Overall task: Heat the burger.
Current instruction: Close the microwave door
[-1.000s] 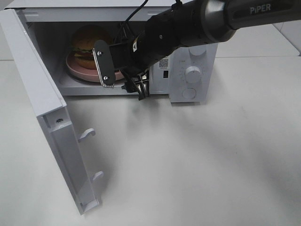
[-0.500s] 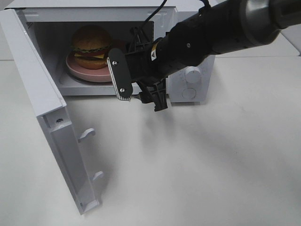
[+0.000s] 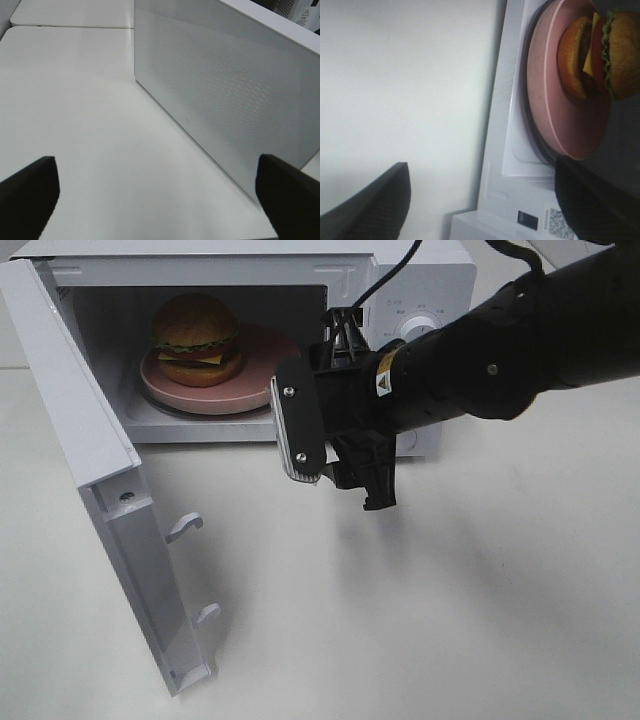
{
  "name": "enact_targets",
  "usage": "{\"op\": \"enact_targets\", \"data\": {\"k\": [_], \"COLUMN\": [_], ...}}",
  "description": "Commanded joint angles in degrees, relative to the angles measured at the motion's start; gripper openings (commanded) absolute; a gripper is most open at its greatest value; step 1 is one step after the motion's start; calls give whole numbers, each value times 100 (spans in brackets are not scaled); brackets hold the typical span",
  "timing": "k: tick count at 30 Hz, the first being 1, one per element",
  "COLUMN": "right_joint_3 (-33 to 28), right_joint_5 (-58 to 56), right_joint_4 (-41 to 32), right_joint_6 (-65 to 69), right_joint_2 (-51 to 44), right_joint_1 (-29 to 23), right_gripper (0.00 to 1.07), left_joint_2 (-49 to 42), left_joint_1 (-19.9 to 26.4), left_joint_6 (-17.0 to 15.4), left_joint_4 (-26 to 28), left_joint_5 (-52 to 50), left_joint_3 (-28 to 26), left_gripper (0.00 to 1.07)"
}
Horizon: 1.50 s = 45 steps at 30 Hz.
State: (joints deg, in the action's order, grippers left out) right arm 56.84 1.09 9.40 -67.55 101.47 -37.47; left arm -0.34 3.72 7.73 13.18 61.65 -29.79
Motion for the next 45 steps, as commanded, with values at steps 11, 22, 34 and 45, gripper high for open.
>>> {"op": "enact_targets", "data": {"k": [11,22,34,45], "right_joint_3": [-1094,-1346,-1346,-1346], "right_joint_5": [-315,-1856,-3684,-4973], "right_joint_4": [-11,-11,0,-6], "right_joint_6": [2103,5053,7151,7196], "right_joint_2": [-1060,-1971,-3071,-3867], "right_joint_1": [-6,-6,-6,-6], "right_gripper": [76,76,76,76], "left_joint_2": [-23,-23,-23,-23], "left_joint_1": [-11,-11,-11,-11], "left_joint_6": [-6,-6,-6,-6], "left_joint_4": [6,6,6,6], "left_joint_5": [-23,-23,-23,-23], "left_joint_3": [11,11,11,11], "left_gripper": [100,100,100,100]}}
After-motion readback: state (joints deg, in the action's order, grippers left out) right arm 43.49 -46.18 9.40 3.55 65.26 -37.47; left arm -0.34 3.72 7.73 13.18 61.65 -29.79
